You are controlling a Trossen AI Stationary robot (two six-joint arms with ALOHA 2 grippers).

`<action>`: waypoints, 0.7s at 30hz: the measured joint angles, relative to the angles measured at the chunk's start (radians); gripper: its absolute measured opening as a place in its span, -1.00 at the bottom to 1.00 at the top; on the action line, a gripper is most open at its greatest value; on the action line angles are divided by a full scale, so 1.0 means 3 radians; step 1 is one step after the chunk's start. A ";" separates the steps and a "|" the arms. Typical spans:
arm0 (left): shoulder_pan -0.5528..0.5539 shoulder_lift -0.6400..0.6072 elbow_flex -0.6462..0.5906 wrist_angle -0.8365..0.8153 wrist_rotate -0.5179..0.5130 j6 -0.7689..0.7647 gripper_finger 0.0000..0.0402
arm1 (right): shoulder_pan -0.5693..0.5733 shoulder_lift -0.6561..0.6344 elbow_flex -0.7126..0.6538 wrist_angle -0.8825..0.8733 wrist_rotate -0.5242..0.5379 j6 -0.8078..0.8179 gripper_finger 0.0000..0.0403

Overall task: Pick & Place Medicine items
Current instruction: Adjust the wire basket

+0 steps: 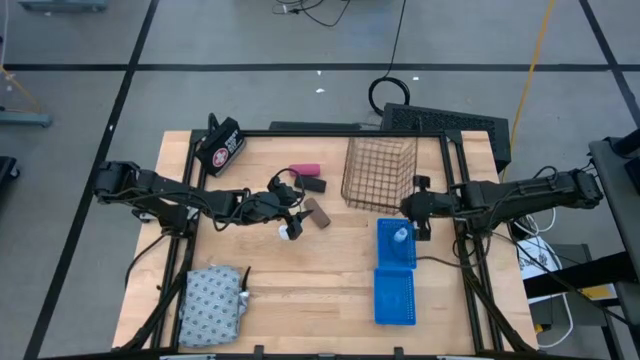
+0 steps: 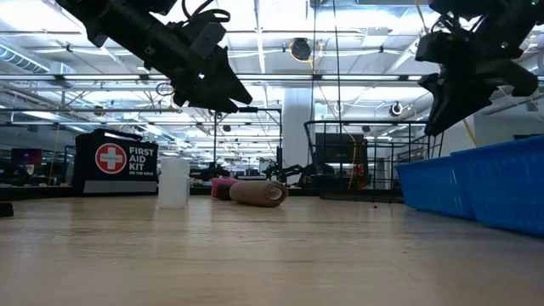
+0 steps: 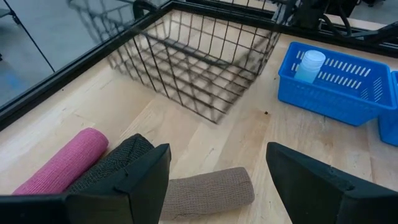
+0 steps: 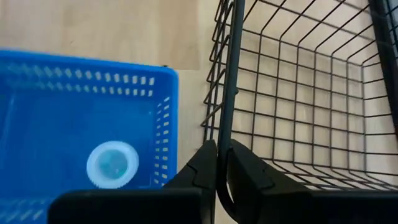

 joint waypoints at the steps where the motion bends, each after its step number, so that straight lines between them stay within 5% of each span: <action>1: 0.0000 0.0000 0.0000 0.0000 0.0000 0.0000 0.34 | -0.0001 0.0000 0.0002 -0.0002 -0.0029 -0.0103 -0.94; 21: 0.0001 0.0001 0.0000 0.0052 0.0000 -0.0004 0.34 | -0.0160 0.0032 0.0159 -0.0491 -0.0050 -0.0289 -0.89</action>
